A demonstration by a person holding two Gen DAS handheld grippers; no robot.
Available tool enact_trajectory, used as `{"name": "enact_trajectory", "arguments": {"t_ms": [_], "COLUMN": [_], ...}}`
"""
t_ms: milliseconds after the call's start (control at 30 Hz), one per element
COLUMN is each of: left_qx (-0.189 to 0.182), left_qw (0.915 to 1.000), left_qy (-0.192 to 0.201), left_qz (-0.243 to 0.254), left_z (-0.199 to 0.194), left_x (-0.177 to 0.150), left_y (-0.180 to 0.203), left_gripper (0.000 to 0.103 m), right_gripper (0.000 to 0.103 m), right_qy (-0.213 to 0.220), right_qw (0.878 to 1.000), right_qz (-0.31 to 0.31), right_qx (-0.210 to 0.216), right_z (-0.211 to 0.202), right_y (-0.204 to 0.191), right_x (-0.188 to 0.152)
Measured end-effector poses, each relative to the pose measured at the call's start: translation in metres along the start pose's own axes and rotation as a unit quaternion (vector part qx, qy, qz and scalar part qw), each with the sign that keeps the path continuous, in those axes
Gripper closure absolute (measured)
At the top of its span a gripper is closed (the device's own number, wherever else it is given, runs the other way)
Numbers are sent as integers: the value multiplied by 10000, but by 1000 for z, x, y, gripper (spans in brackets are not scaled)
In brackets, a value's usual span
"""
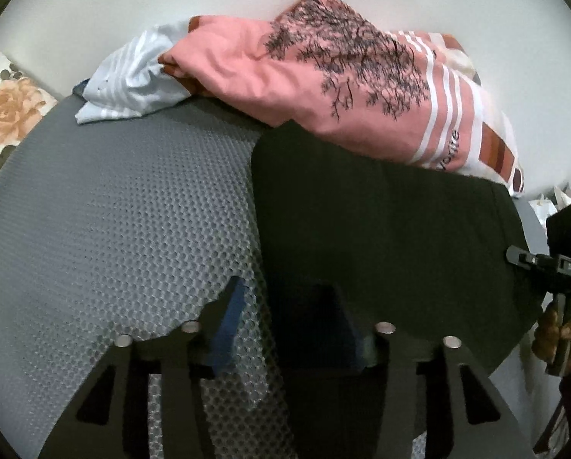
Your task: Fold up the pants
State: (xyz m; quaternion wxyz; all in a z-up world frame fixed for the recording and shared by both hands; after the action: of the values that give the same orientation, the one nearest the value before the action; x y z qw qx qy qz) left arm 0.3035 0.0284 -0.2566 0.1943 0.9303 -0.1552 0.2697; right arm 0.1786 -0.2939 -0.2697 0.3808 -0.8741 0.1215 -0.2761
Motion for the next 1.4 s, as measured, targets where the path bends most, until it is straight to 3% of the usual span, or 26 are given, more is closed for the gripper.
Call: {"name": "enact_trajectory", "arguments": {"t_ms": [433,633,1033,1133,1167,1400], "left_qx": [-180,204,603,643,666,787], "left_qw": [9998,9993,9966,9964,9963,9956], "left_qy": [20,226,464,486,485,481], "left_qz": [60,239,306,247,237,168], "left_z": [7,8,7,8,8,9], "left_x": [-8,-11,-12,-12,-12,-12], "left_y": [1,2,1,-1,-2,-6], "left_gripper": [45,27,19,16,15,9], "right_gripper": [74,70,53,48,42,34], "right_qy": [165,369,711,735,741,639], "right_qw": [9979,9915,9718,9678,9656,9589], "right_qz": [-275,-601,-1097,-1195,-1219,-1449], "right_qx": [-569,-1091,-1961,-2092,-2172,-2356], "right_z": [12,16,28,31,33,47], "right_y": [-2,-7,-19,-22,-23,-33], "right_x": [-5,-6,-2,-2,-2,-4]}}
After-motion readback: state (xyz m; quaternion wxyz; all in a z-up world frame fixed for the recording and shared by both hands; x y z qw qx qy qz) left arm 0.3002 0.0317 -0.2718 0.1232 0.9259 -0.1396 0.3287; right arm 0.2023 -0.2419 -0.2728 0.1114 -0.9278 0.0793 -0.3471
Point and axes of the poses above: each gripper's, at about its wrist camera, not at the fingertips, and z roughly the way its jaws point, y to its right, x to its top, the point moved 9 cm from there along z, roughly the way its jaws point, and after that the axes turned 3 degrees about -x, right-handed, at the moved point
